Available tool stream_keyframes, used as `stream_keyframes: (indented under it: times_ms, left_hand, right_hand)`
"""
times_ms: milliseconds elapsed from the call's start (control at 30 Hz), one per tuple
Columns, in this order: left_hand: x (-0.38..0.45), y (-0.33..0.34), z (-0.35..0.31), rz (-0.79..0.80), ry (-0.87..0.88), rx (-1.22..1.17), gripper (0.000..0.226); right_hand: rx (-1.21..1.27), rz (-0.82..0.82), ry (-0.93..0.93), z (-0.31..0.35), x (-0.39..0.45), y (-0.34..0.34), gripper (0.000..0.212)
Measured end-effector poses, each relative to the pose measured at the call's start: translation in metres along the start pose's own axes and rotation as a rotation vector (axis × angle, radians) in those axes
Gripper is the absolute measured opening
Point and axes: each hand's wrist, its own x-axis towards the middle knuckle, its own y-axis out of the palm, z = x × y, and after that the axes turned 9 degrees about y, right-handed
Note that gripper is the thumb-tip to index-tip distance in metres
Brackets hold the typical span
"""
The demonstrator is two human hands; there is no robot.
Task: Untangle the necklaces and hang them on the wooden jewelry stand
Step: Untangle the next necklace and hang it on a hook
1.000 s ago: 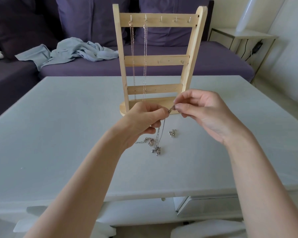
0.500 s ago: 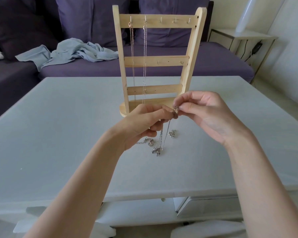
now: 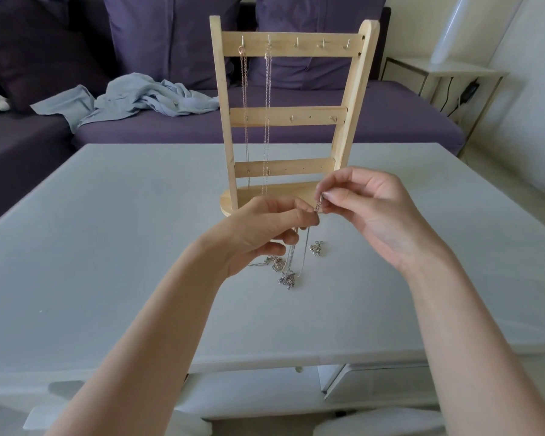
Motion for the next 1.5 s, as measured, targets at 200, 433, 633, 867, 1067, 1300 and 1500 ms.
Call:
stream_keyframes:
  times_ms: [200,433,633,867,1067,1300,1500]
  left_hand:
    - [-0.001,0.000,-0.001,0.033,0.033,-0.053,0.014]
    - [0.001,0.002,0.001,-0.033,0.065,-0.077,0.012]
    - [0.004,0.004,0.003,-0.129,0.055,0.040,0.009]
    - [0.004,0.008,0.001,-0.223,0.092,0.121,0.014]
    - [0.004,0.006,0.003,-0.238,0.151,0.214,0.016]
    - [0.002,0.002,0.000,-0.227,0.099,-0.025,0.007]
    - [0.004,0.002,0.001,-0.225,0.134,0.037,0.010]
  right_hand:
    - [0.026,0.042,0.006,0.001,0.001,0.002,0.023]
    - [0.068,0.078,0.044,0.001,0.001,0.001,0.018]
    - [-0.059,0.002,0.090,-0.001,0.002,-0.001,0.016]
    - [-0.171,-0.102,0.099,-0.003,0.004,0.004,0.023]
    - [-0.189,-0.109,0.072,-0.002,0.005,0.010,0.028]
    - [-0.113,-0.108,0.034,0.001,0.006,0.008,0.029]
    - [-0.182,-0.094,0.032,0.003,0.004,0.010,0.030]
